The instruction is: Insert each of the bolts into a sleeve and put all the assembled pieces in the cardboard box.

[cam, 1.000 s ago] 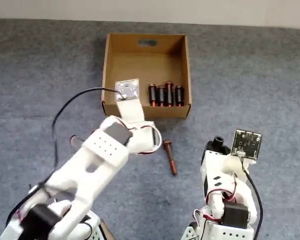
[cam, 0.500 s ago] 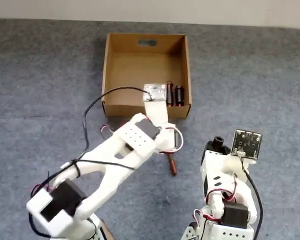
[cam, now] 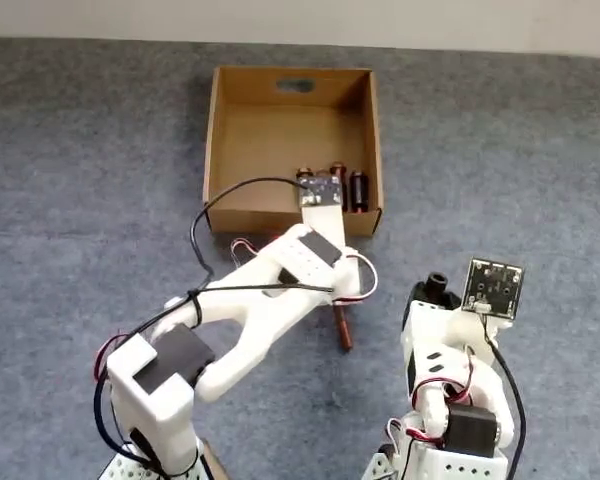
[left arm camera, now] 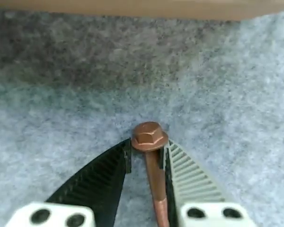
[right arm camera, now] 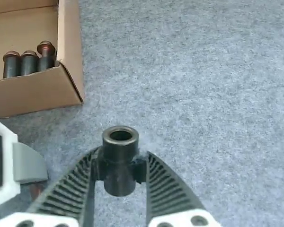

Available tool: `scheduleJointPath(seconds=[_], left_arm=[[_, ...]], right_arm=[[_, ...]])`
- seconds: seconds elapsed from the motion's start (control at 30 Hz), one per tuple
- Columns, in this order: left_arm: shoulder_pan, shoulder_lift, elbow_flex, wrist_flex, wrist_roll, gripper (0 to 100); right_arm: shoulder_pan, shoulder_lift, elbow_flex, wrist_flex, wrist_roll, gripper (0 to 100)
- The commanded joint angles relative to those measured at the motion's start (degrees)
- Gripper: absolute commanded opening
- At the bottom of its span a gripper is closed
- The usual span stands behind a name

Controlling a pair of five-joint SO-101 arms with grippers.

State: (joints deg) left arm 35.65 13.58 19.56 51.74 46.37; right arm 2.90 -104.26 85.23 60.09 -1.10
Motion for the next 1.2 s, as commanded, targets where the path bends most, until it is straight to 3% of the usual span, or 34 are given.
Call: scheduleJointPath(seconds=[0.0, 0.17, 0.27, 0.43, 0.53, 0.73, 1.03, 1.17], left_arm=[[0.6, 0.0, -1.3, 0.5, 0.4, 12], [0.0, 0.0, -0.6, 2.2, 0.3, 10], [0.0, 0.0, -0.3, 4.9, -0.5, 3], [-1.5, 0.0, -0.3, 13.7, -9.8, 1], [-7.6, -0.6, -0.8, 19.3, -18.3, 1], [-24.3, 0.0, -2.3, 21.2, -32.4, 2], [-26.5, 1.2, -2.3, 21.5, -33.7, 2], [-26.6, 7.0, -2.7, 21.5, -33.7, 8]], right_arm=[[0.7, -0.5, -0.4, -1.0, -0.3, 0.5], [0.7, -0.5, -0.4, -1.0, -0.3, 0.5], [0.7, -0.5, -0.4, -1.0, -0.3, 0.5], [0.7, -0.5, -0.4, -1.0, -0.3, 0.5], [0.7, -0.5, -0.4, -1.0, -0.3, 0.5], [0.7, -0.5, -0.4, -1.0, -0.3, 0.5], [0.7, -0.5, -0.4, -1.0, -0.4, 0.5], [0.7, -0.5, -0.4, -1.0, -0.4, 0.5]])
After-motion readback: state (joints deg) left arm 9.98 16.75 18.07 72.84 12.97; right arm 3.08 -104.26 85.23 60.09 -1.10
